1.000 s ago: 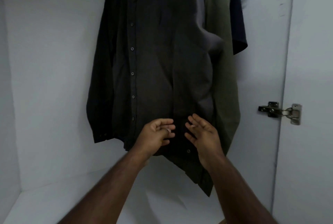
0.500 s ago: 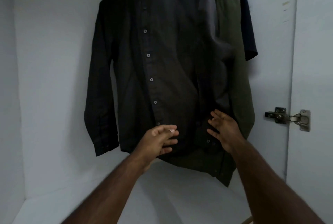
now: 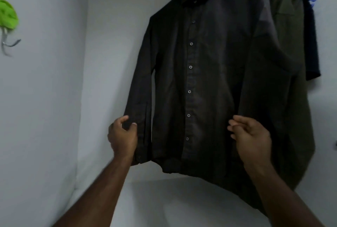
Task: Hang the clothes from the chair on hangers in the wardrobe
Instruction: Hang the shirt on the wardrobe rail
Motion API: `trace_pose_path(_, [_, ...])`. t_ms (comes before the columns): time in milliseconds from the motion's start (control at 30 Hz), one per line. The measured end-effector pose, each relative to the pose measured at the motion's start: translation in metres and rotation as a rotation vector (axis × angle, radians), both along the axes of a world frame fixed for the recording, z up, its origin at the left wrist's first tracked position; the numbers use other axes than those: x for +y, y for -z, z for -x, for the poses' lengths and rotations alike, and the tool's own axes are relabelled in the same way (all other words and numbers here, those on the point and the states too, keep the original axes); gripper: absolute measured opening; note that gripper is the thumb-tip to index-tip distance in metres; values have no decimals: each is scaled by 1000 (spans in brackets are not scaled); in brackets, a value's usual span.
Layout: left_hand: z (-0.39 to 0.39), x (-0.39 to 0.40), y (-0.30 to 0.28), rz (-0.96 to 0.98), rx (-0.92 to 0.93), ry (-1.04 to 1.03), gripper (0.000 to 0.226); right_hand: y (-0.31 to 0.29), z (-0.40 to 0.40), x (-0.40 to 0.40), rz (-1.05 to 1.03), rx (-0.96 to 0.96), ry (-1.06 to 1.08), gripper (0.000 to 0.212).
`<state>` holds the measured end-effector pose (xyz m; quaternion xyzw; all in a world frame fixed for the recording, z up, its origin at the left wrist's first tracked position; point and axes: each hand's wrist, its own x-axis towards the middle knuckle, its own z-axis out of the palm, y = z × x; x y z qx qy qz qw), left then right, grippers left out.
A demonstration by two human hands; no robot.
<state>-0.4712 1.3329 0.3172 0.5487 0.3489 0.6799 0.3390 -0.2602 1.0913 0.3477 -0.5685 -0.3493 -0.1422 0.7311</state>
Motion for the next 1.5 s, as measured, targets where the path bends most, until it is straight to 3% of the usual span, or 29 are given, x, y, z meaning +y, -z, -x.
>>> trace_pose_path(33, [5,16,2,74,48,8,49,-5,16,9,-10,-16,-94,15])
trace_pose_path(100, [9,40,1,256,58,224,63,-16,43,29,-13,-8,-280,15])
trace_pose_path(200, [9,48,-5,399,98,545,46,-31,65,54,29,48,-450,14])
trace_pose_path(267, [5,56,-5,441,130,591,41,-40,71,63,46,78,-529,15])
trace_pose_path(567, [23,47,0,401,-151,734,17,-48,86,84,102,117,-665,18])
trace_pose_path(767, [73,3,-13,343,-509,945,32,-52,103,89,203,82,-725,28])
trace_pose_path(833, [74,-21,-13,333,-514,998,31,-52,115,89,288,66,-754,38])
trace_pose_path(900, [64,-41,-6,317,-420,910,23,-48,127,87,370,58,-797,49])
trace_pose_path(967, [50,-53,3,335,-309,770,21,-43,134,83,402,58,-826,47])
trace_pose_path(1100, [38,-69,6,316,-274,858,59,-42,131,69,382,-37,-674,24])
trace_pose_path(1133, [37,-73,5,286,-269,843,58,-43,129,65,347,-52,-647,17])
trace_pose_path(1200, [29,-81,4,196,-218,705,34,-46,125,56,251,-56,-655,13])
trace_pose_path(1267, [18,-89,6,90,-86,440,9,-46,122,51,259,-110,-620,29])
trace_pose_path(1367, [2,-97,12,6,5,258,3,-40,117,52,446,-188,-535,47])
trace_pose_path(1500, [-4,-102,13,-9,-69,234,3,-32,99,58,456,-164,-472,11])
